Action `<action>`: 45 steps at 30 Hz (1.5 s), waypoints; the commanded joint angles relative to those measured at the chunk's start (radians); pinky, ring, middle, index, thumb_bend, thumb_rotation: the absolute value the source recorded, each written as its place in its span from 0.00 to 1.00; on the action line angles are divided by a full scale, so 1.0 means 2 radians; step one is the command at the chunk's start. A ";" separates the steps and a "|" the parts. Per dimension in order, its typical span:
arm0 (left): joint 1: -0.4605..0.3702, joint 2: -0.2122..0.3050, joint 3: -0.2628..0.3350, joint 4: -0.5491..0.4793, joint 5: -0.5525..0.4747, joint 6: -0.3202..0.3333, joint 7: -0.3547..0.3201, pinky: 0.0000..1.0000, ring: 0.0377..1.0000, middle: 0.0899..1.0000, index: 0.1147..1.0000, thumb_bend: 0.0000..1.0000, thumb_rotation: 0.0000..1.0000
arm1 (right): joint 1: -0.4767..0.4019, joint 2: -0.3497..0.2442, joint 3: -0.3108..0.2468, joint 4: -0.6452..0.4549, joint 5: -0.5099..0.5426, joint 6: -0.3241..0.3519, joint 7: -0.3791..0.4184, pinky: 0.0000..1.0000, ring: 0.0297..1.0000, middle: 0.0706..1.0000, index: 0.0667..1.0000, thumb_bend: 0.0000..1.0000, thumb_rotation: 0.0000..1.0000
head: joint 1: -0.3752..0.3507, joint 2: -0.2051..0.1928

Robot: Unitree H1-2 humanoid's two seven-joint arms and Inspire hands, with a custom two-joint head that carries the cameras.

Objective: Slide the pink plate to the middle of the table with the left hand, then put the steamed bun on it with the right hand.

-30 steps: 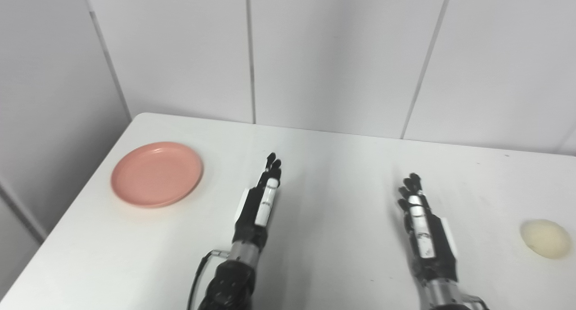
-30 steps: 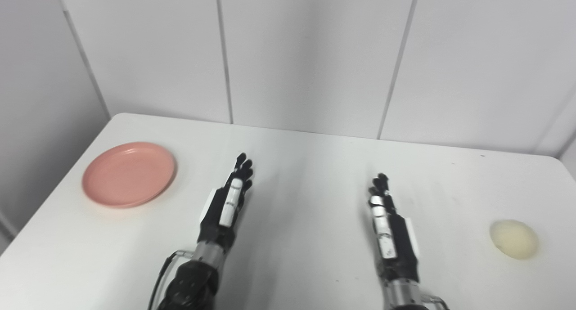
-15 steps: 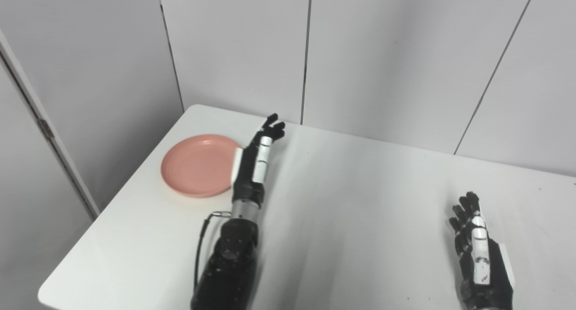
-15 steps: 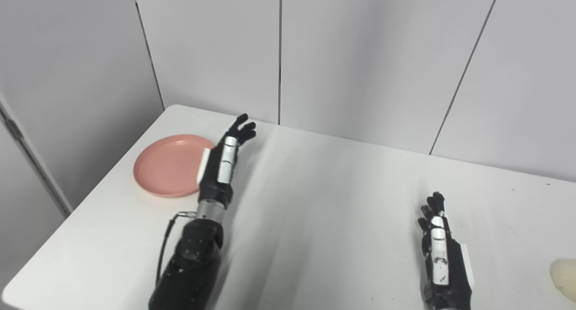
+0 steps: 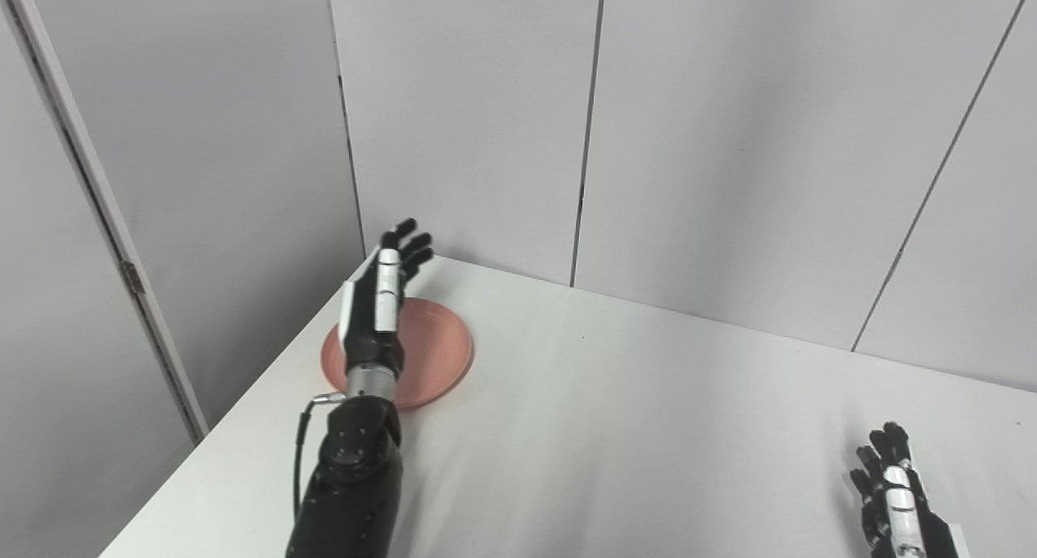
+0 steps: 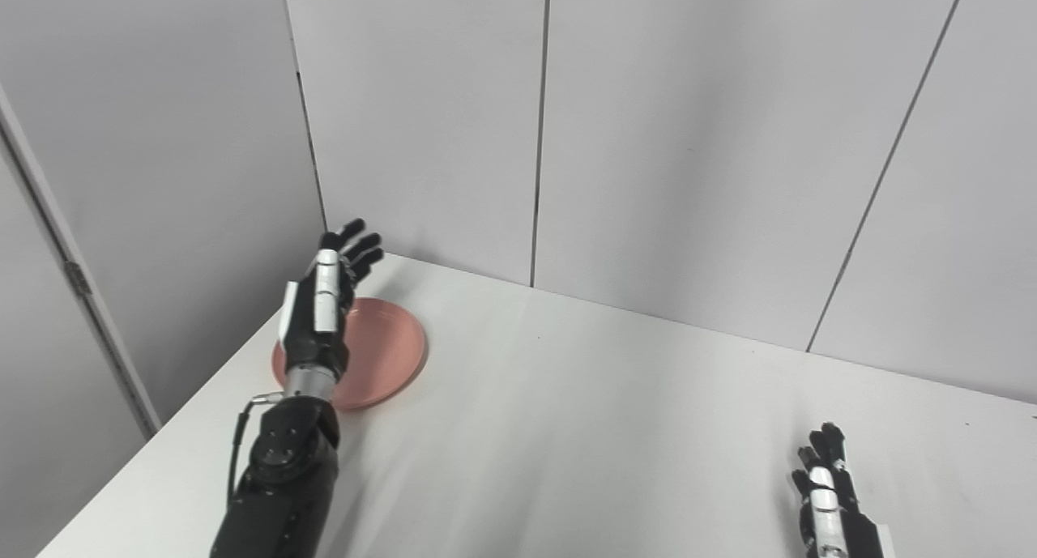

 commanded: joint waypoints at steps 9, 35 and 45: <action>-0.031 0.061 0.039 0.076 0.000 -0.060 0.031 0.88 0.78 0.76 0.75 0.74 1.00 | 0.005 -0.009 -0.010 0.018 0.002 -0.027 0.001 1.00 1.00 1.00 1.00 0.32 0.95 | 0.000 0.000; -0.039 0.112 0.038 0.216 -0.037 -0.069 0.000 0.95 0.88 0.85 0.85 0.74 1.00 | 0.005 -0.011 -0.014 0.015 0.010 -0.023 0.009 1.00 1.00 1.00 1.00 0.30 0.96 | 0.002 0.006; -0.041 0.107 0.008 0.227 -0.049 -0.021 -0.040 0.97 0.89 0.87 0.88 0.78 1.00 | 0.005 -0.012 -0.014 0.016 0.012 -0.021 0.009 1.00 1.00 1.00 1.00 0.35 0.94 | 0.001 0.009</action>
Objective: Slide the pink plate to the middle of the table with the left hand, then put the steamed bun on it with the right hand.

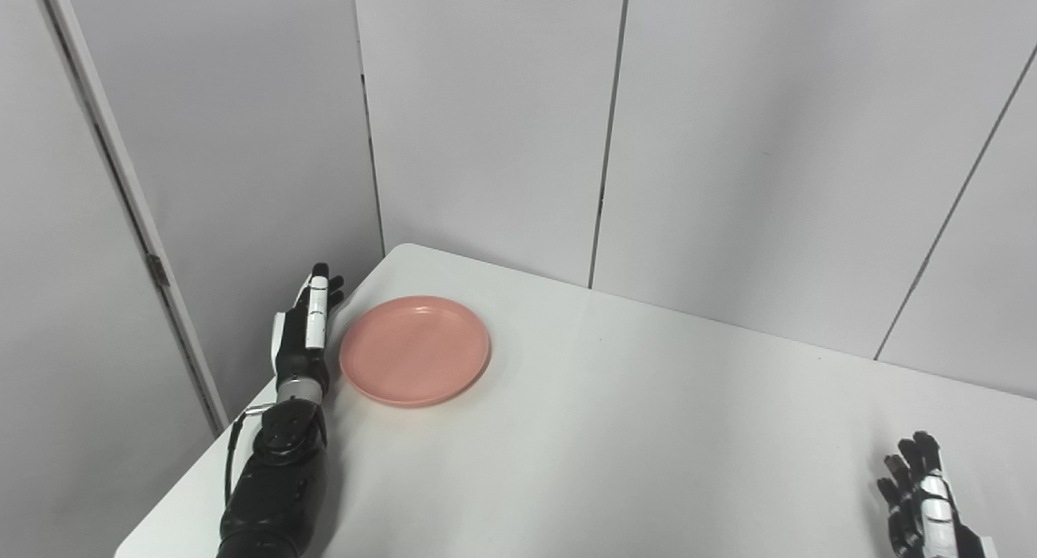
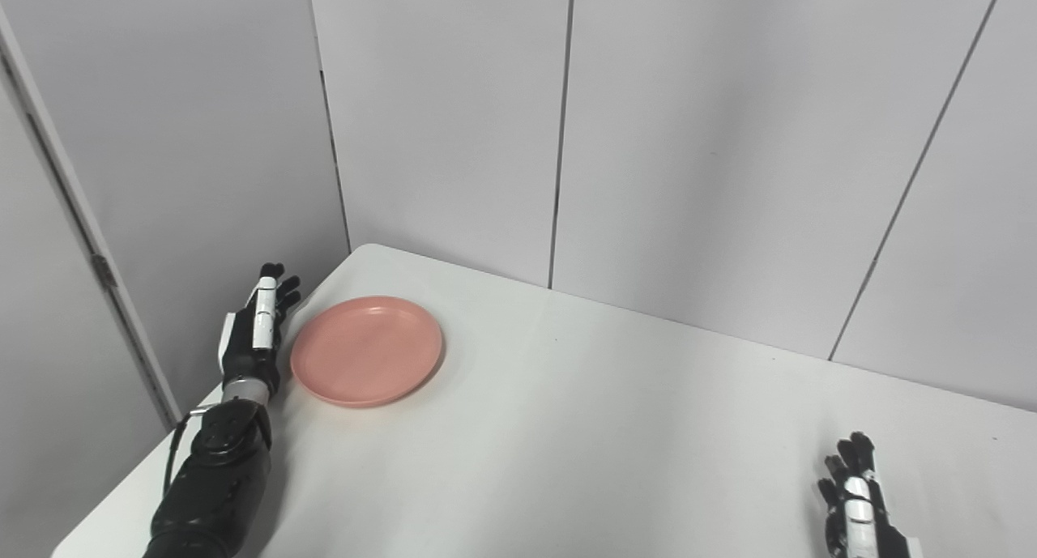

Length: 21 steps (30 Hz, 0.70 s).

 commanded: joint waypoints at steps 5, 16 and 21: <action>-0.015 -0.006 -0.022 -0.024 -0.014 0.040 -0.040 0.96 0.89 0.85 0.84 0.77 1.00 | 0.007 -0.009 -0.006 0.011 0.004 -0.018 0.002 1.00 1.00 1.00 1.00 0.35 0.93 | -0.004 0.003; -0.025 -0.050 -0.055 -0.031 -0.013 0.043 -0.053 0.81 0.80 0.77 0.75 0.80 1.00 | 0.007 -0.009 -0.006 0.005 0.002 -0.015 -0.001 1.00 1.00 1.00 1.00 0.36 0.89 | -0.009 0.008; -0.025 -0.066 -0.075 -0.039 -0.008 0.032 -0.064 0.81 0.80 0.77 0.76 0.78 1.00 | 0.007 -0.009 -0.006 0.004 0.009 -0.013 0.004 1.00 1.00 1.00 1.00 0.34 0.87 | -0.009 0.008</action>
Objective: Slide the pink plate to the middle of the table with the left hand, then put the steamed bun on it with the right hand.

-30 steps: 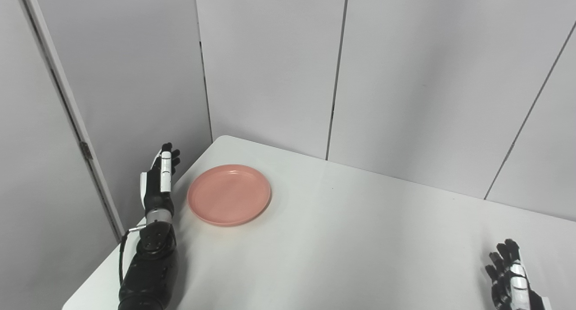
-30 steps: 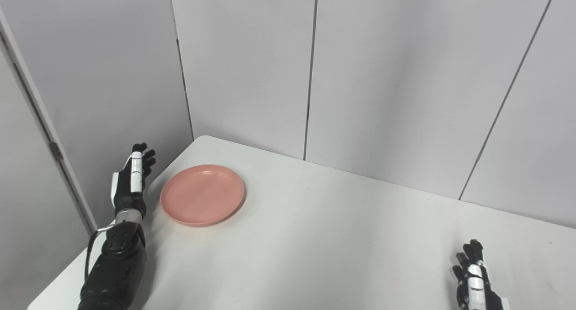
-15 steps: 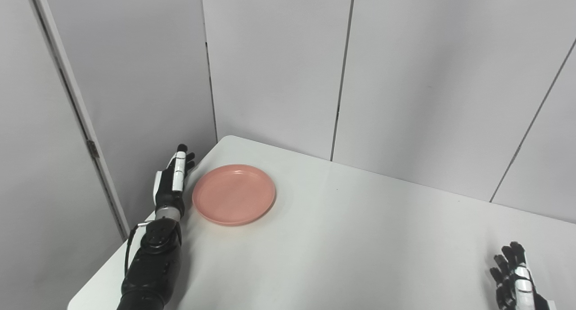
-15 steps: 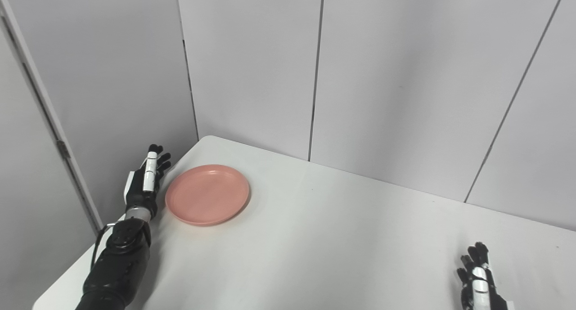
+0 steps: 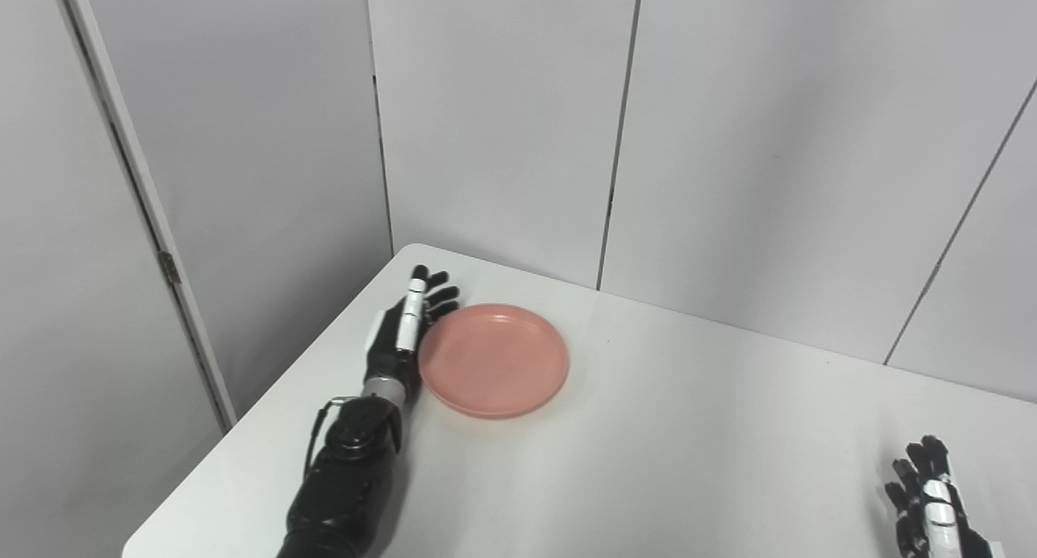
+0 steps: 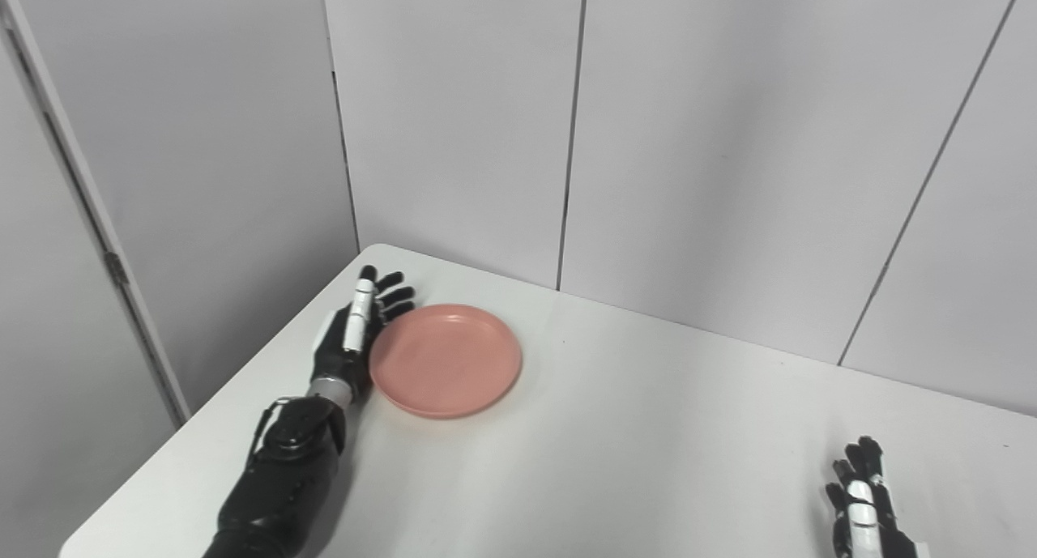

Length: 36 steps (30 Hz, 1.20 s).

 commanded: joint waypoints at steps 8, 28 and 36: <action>-0.010 -0.026 -0.007 0.009 0.010 -0.038 -0.004 0.88 0.82 0.80 0.80 0.76 1.00 | 0.006 -0.007 -0.007 0.010 0.006 -0.016 0.002 1.00 1.00 1.00 1.00 0.36 0.87 | -0.001 0.000; 0.038 -0.069 -0.061 -0.099 -0.008 0.047 -0.086 0.82 0.82 0.80 0.79 0.74 1.00 | 0.007 0.004 0.012 -0.004 -0.030 -0.022 -0.012 1.00 0.98 0.98 1.00 0.44 0.93 | -0.138 0.048; 0.067 -0.075 -0.078 -0.145 -0.019 0.082 -0.121 0.81 0.81 0.80 0.79 0.72 1.00 | 0.007 0.019 0.022 -0.001 -0.053 -0.024 -0.028 1.00 0.96 0.96 0.97 0.57 0.85 | -0.192 0.066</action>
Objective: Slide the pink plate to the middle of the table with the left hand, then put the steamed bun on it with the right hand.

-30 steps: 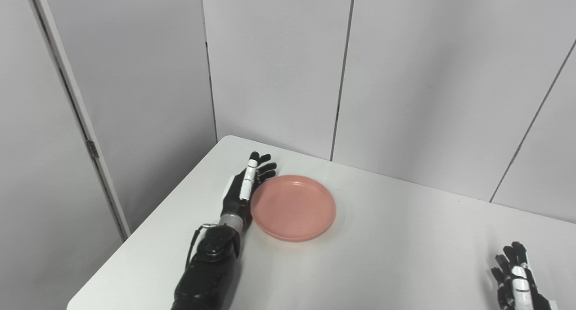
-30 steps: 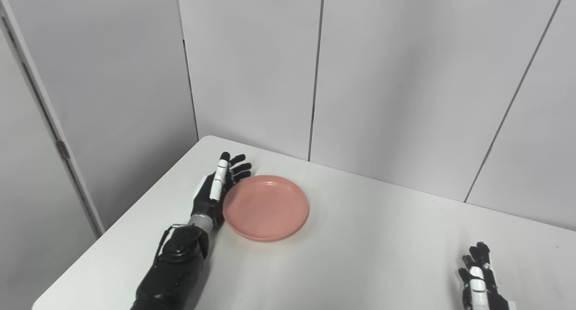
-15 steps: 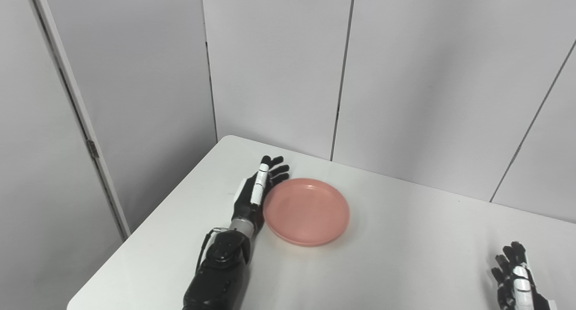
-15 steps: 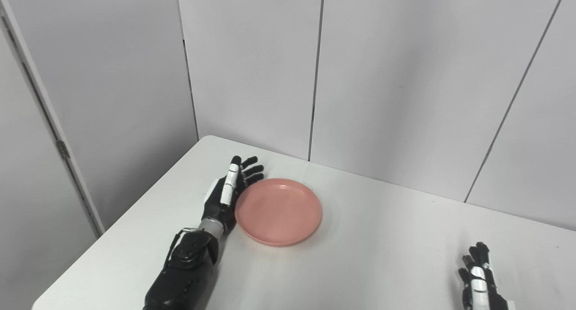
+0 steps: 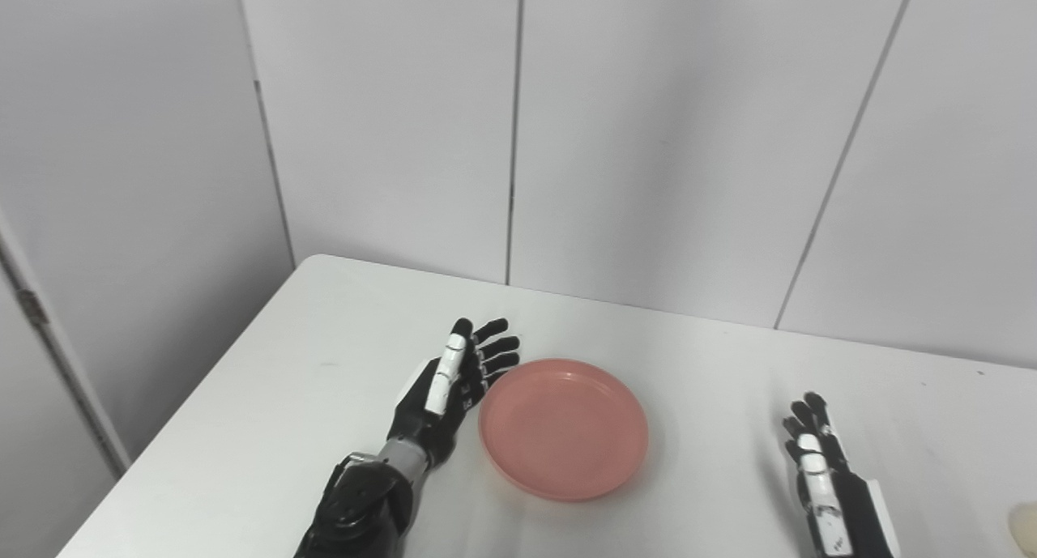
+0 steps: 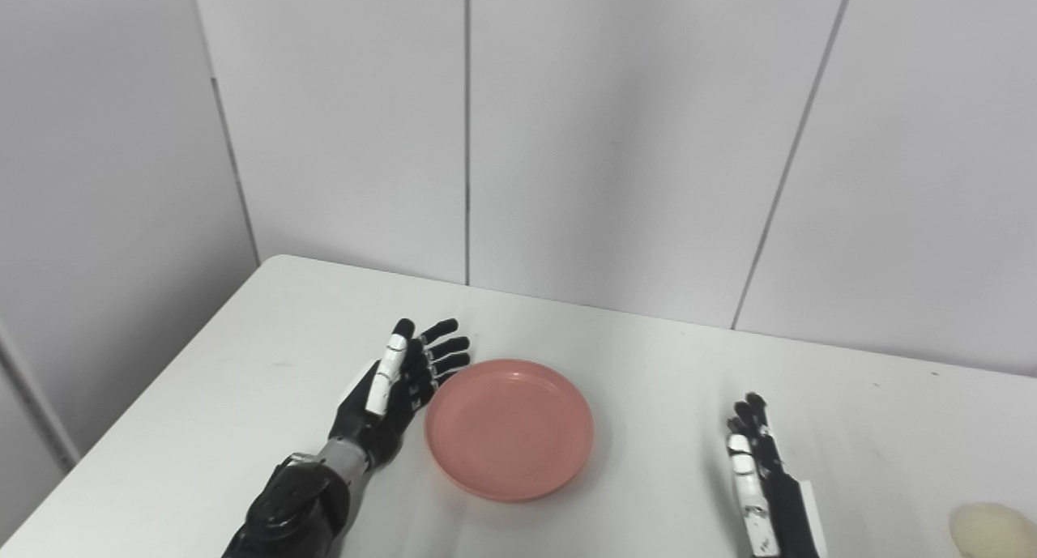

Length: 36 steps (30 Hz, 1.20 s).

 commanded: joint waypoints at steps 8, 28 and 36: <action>0.019 -0.004 -0.004 -0.055 -0.026 0.065 -0.018 0.85 0.84 0.82 0.80 0.71 1.00 | 0.002 0.027 0.022 -0.006 -0.032 -0.009 -0.023 1.00 0.96 0.96 0.98 0.54 0.86 | -0.085 0.026; 0.052 -0.048 -0.042 -0.074 0.002 0.025 -0.009 0.97 0.95 0.92 0.91 0.71 1.00 | -0.018 0.051 0.040 -0.009 -0.096 0.004 -0.065 0.99 0.97 0.96 0.96 0.65 0.88 | -0.193 0.062; 0.059 -0.060 -0.050 -0.058 0.039 -0.024 0.014 1.00 0.99 0.98 0.96 0.71 1.00 | -0.043 0.032 0.009 -0.040 -0.080 0.006 -0.073 1.00 0.96 0.95 0.96 0.55 0.87 | -0.199 0.053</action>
